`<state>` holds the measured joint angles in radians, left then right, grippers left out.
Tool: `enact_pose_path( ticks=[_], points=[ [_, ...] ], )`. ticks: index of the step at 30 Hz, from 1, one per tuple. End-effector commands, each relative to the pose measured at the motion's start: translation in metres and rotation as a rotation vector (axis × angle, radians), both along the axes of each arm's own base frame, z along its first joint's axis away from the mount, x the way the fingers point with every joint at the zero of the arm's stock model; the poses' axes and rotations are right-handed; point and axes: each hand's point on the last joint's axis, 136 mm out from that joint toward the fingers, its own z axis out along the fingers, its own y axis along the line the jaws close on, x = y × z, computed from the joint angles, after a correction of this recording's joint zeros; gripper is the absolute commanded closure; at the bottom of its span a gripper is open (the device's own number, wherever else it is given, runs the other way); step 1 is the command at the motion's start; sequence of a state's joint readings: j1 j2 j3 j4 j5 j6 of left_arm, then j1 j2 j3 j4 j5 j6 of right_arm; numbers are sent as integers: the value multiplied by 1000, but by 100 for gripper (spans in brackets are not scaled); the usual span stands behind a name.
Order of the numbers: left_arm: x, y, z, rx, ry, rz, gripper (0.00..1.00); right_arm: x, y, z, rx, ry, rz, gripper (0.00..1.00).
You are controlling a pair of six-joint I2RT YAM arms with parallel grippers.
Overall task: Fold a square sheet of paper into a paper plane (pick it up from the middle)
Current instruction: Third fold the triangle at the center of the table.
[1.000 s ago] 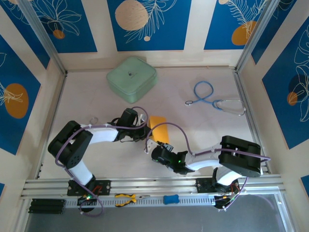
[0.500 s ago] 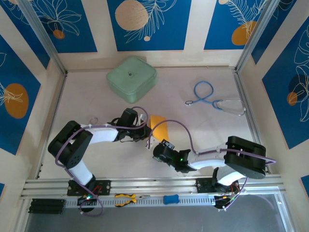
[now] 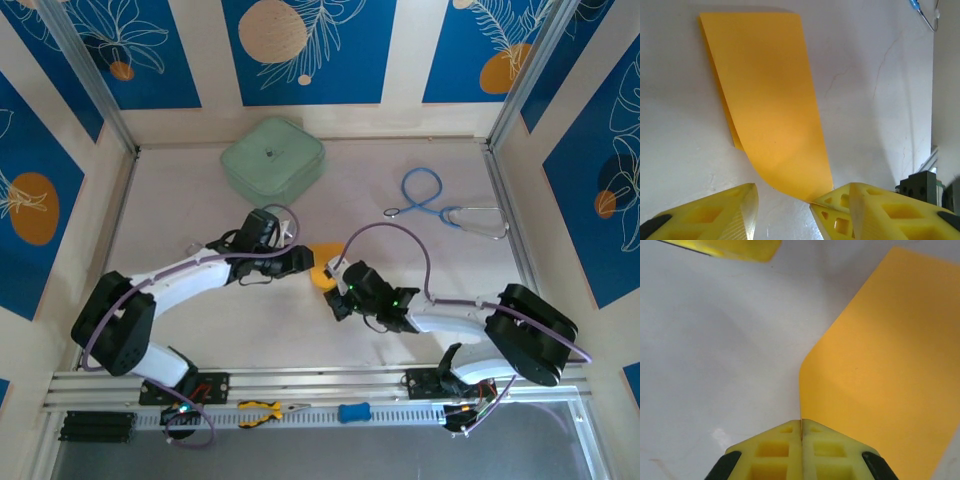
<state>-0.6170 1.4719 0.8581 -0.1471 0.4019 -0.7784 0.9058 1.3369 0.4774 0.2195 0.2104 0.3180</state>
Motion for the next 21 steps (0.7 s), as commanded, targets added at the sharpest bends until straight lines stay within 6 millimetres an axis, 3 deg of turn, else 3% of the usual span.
enact_pose_path(
  ticks=[1,12,21],
  points=[
    [-1,9,-2,56,-2,-17,51,-24,13,7,146,211,70,98],
    [17,-16,5,11,-4,-103,71,-25,23,18,232,437,112,99],
    [34,-42,-16,-24,53,-160,85,-21,16,3,241,443,72,99]
  ],
)
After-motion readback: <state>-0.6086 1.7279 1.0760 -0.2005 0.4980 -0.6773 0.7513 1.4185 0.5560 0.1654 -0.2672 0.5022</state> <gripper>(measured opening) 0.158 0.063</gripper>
